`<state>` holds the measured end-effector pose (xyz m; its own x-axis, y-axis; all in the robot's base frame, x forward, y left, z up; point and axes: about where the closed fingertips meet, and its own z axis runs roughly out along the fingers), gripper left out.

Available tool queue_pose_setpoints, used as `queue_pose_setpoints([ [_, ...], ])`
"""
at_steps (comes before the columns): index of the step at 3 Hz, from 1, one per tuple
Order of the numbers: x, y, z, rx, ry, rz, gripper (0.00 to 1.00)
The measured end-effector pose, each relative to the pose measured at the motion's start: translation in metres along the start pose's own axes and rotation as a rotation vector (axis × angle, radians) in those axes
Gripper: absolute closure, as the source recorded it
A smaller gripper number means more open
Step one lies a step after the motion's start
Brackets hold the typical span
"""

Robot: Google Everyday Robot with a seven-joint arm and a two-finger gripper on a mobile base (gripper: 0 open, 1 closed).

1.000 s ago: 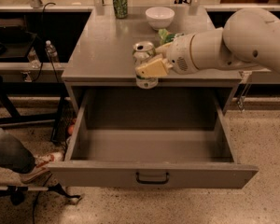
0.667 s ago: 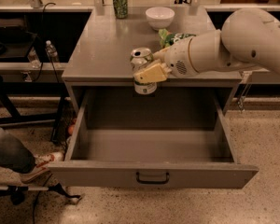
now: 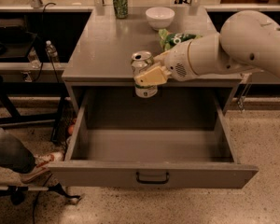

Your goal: Place 7up can into top drawer

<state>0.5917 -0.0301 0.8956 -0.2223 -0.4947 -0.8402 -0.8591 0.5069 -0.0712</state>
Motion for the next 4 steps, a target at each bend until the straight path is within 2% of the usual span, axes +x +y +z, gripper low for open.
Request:
queue_pose_setpoints([
  [1,0.025,0.009,0.003,0.004,0.005,0.031,1.0],
  [2,0.07,0.023,0.013,-0.01,-0.026,0.057,1.0],
  [3,0.104,0.033,0.025,-0.011,-0.043,0.065,1.0],
  [4,0.104,0.033,0.025,-0.011,-0.043,0.065,1.0],
])
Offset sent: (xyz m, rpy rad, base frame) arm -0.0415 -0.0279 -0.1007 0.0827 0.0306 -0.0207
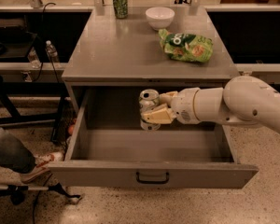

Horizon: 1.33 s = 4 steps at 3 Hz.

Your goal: Place 7up can into top drawer

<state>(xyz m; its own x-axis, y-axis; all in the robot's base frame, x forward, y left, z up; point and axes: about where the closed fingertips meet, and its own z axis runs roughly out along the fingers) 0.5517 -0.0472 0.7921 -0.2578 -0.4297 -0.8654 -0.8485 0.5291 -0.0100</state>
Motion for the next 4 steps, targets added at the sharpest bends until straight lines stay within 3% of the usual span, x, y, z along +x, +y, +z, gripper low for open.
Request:
queue_pose_setpoints([
  [2,0.03,-0.025,0.023,0.12,0.011,0.043,1.0],
  [4,0.07,-0.041,0.064,0.174,0.049,0.079,1.0],
])
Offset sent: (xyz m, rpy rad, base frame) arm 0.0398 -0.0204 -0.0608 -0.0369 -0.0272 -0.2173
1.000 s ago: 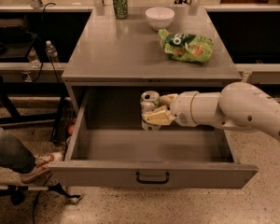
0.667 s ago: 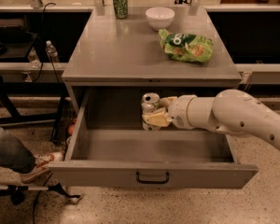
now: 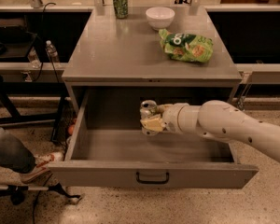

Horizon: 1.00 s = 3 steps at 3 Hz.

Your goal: Place 7up can into top drawer

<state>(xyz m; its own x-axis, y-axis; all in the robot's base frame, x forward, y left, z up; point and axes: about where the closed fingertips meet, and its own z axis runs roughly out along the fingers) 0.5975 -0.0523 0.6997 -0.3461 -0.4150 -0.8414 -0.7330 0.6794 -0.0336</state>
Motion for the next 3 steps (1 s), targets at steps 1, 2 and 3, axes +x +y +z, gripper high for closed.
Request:
queue_pose_setpoints([
  [1,0.012,-0.006,0.02,0.035,-0.024,0.025,1.0],
  [2,0.015,-0.011,0.029,0.07,-0.056,0.045,1.0],
  [3,0.016,-0.012,0.037,0.076,-0.084,0.057,1.0],
])
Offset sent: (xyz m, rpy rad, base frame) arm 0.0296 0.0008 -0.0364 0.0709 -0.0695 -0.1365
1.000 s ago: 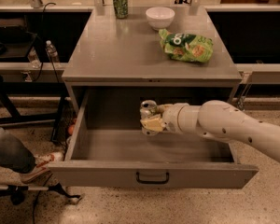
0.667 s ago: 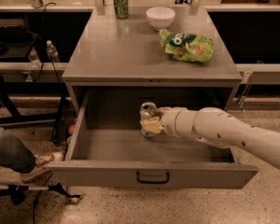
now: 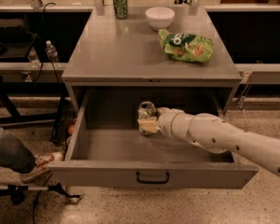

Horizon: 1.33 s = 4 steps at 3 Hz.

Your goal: Place 7up can into top drawer

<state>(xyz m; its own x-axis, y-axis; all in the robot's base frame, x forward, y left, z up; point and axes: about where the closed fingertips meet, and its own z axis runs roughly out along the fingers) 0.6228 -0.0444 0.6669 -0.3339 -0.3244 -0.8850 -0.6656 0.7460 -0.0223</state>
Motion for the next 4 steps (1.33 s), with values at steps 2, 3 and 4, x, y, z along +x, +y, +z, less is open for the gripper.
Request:
queue_pose_setpoints([
  [2,0.0,-0.0004,0.003,0.006,-0.025,0.035,0.82],
  [3,-0.003,-0.0031,0.0006,0.009,-0.032,0.042,0.59],
  [4,-0.007,-0.0079,-0.0065,0.02,-0.041,0.046,0.36],
])
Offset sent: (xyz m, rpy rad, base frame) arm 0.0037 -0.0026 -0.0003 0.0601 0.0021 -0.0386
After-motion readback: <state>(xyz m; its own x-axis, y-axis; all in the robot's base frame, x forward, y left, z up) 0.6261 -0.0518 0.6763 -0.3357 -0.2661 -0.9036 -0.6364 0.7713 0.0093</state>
